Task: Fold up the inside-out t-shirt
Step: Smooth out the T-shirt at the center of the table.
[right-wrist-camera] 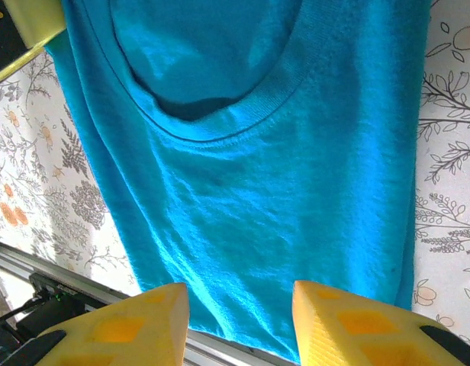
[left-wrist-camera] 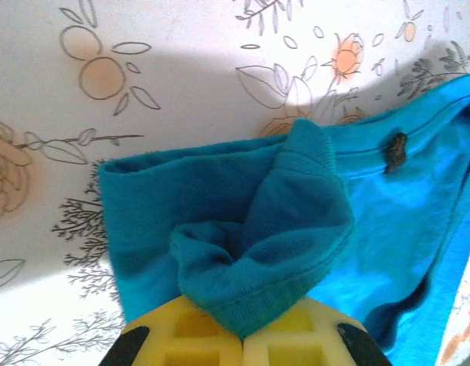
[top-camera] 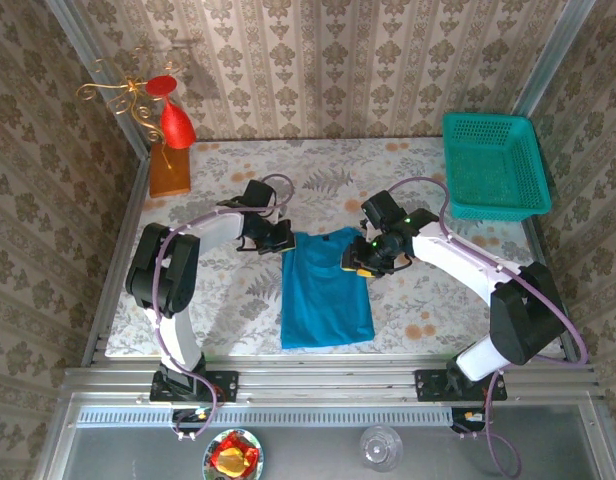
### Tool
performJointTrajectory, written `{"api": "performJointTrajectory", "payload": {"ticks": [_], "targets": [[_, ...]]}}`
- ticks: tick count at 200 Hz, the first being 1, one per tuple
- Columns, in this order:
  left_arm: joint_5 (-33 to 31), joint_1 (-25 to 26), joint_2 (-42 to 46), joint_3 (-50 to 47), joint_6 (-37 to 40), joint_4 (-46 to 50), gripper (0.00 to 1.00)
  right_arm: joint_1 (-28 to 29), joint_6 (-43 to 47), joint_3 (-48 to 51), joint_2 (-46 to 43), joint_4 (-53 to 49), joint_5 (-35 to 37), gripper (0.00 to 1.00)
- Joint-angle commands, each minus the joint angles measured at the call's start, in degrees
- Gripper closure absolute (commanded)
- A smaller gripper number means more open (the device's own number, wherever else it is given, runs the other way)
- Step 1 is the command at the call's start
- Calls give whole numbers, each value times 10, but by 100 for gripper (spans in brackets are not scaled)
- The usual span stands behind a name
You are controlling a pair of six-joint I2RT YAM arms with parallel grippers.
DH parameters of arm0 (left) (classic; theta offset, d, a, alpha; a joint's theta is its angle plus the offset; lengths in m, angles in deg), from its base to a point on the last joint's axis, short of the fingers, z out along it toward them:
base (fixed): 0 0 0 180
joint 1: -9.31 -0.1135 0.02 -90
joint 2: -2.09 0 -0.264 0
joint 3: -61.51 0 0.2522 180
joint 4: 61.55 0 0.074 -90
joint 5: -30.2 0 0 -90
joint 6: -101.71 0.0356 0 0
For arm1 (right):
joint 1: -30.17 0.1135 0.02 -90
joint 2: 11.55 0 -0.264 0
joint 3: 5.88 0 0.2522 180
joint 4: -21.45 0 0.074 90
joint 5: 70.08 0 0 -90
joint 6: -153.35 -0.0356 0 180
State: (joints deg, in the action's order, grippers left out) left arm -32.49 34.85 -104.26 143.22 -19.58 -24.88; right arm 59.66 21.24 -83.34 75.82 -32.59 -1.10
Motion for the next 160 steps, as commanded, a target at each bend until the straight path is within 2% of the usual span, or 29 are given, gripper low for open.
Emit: {"api": "performJointTrajectory", "payload": {"ticks": [1, 37, 67, 138, 160], "targets": [[35, 3, 16, 0, -9, -23, 100, -4, 10, -6, 4, -22, 2, 59], [65, -10, -8, -19, -24, -71, 100, -4, 10, -1, 8, -21, 1, 59], [51, -22, -40, -4, 1, -45, 100, -4, 6, 5, 1, -21, 3, 60], [10, -21, -58, 25, 28, -11, 90, -4, -2, 27, -23, -23, 7, 61], [-13, -15, -32, 37, 37, 10, 83, -4, -2, 26, -24, -25, 8, 61]]}}
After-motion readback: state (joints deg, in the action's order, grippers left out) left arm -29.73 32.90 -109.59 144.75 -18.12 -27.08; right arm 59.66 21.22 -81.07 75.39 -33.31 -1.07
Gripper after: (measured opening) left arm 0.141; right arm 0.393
